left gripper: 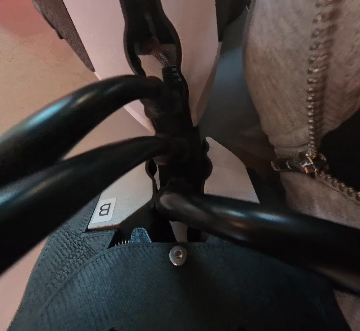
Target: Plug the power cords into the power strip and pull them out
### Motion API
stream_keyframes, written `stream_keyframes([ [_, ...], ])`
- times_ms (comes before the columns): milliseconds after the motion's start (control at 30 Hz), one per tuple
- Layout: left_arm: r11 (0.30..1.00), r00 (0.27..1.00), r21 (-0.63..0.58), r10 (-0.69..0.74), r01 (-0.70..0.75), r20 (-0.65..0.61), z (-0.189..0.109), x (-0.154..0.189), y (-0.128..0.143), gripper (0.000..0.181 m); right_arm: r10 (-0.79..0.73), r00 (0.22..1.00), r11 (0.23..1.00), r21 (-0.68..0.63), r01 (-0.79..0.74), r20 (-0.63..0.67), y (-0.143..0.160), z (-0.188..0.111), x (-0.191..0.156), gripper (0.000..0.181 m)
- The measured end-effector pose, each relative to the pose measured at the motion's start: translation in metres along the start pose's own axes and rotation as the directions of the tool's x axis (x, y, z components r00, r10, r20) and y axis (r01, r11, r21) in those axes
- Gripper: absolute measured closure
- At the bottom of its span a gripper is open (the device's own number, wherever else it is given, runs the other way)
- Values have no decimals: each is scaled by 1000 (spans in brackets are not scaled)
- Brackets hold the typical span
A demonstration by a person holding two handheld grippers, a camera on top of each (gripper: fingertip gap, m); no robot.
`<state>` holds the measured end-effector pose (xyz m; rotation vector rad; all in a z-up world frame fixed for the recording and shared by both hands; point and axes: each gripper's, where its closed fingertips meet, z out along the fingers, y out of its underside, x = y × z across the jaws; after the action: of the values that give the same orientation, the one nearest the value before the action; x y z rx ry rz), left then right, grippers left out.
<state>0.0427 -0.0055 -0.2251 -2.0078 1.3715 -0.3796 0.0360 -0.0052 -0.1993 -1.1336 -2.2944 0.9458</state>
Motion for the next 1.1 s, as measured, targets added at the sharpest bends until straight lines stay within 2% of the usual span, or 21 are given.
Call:
stream_keyframes([
  [67, 1000, 1000, 24, 0, 0, -7, 3, 3, -4, 136, -46, 999, 999, -29, 46, -6, 0, -6, -4, 155],
  [133, 1000, 1000, 10, -5, 5, -5, -1, 0, 1, 136, 12, 995, 995, 102, -3, -95, -17, -49, 14, 154],
  [167, 1000, 1000, 14, -12, 12, -2, -2, -3, 3, 136, 61, 988, 996, 77, -51, -139, -8, -65, 27, 155],
  [233, 1000, 1000, -1, 9, -9, -5, -1, -4, 2, 136, -21, 996, 993, -119, 11, -81, 25, -46, 14, 154],
  [267, 1000, 1000, 1, 1, -1, -4, -1, -4, 2, 136, -54, 995, 992, -119, 44, -84, 24, -38, 12, 154],
  [333, 1000, 1000, 13, -10, 10, -9, -1, -4, 1, 137, 12, 987, 1000, -2, -12, -163, 12, -47, 30, 155],
  [500, 998, 997, 47, -39, 42, -59, -4, -5, -1, 136, 155, 970, 975, 190, -119, -189, -7, -68, 45, 155],
  [533, 997, 996, 41, -56, 59, -73, -5, -5, 0, 130, 184, 965, 959, 248, -135, -185, -14, -72, 48, 155],
  [600, 997, 995, -5, -78, 78, -61, -8, -7, 7, 105, 234, 955, 916, 371, -153, -185, -28, -83, 54, 155],
  [667, 994, 994, -21, -109, 108, -24, -13, -10, 13, 91, 252, 949, 884, 443, -147, -188, -36, -93, 57, 156],
  [733, 988, 988, -2, -152, 152, 3, -26, -10, 14, 78, 237, 942, 872, 480, -98, -238, -40, -106, 60, 156],
  [833, 965, 965, 8, -261, 261, 1, -44, -5, 16, 69, 231, 917, 842, 539, -21, -325, -46, -134, 62, 156],
  [1000, 938, 931, 98, -342, 332, 124, -70, -12, 23, 69, 245, 832, 801, 587, 115, -497, -51, -184, 69, 165],
  [1100, 907, 895, 235, -398, 350, 202, -85, -21, 17, 71, 267, 814, 792, 598, 119, -516, -45, -197, 74, 167],
])
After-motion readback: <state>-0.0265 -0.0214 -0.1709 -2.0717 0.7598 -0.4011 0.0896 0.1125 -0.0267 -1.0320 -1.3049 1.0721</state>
